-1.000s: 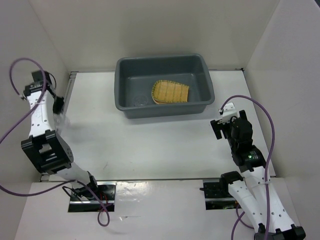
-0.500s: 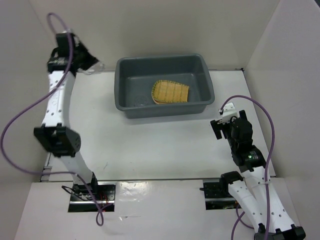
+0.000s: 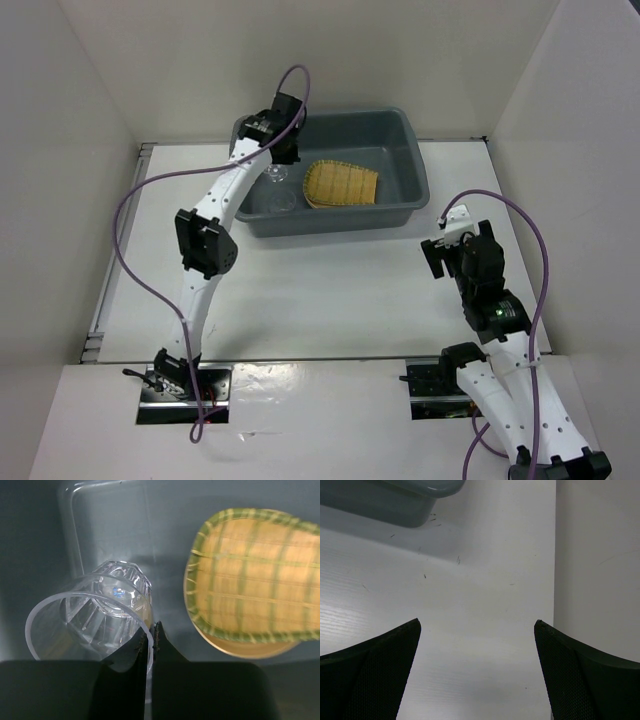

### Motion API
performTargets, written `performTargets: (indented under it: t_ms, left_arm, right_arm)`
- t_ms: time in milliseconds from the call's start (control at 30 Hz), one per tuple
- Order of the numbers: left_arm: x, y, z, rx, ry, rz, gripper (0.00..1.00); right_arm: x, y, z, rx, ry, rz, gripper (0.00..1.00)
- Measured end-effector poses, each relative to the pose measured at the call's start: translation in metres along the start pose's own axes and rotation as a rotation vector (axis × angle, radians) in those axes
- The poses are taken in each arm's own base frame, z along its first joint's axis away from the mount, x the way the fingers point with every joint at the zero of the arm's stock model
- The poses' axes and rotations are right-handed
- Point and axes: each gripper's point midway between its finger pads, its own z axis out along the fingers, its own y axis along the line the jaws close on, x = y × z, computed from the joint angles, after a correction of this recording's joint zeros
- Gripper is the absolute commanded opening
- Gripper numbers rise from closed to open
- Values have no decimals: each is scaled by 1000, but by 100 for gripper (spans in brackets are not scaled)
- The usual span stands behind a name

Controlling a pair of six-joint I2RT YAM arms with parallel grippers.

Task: Place the mixed dishes into the plastic bin

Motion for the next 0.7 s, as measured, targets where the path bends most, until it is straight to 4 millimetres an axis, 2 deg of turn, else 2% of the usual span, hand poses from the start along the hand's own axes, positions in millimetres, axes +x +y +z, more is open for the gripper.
performTargets:
  t_ms: [133,400,567,633,700]
  left_arm:
    - [12,9,27,-62,27,16,0]
    - [19,32,62,-101,50,-12,2]
    - [29,42,81,-97,87,-28,21]
    - [32,43,88,-88,94,-32,36]
    - [32,44,90,-78,97,-39,64]
  right_arm:
    - [2,-1,1,6,11,-2,98]
    - [9,2,8,0,52,-14,98]
    - [13,4,12,-7,75,-20,98]
    - [13,5,12,-7,77,-21,98]
    - [14,5,12,-7,79,-21,98]
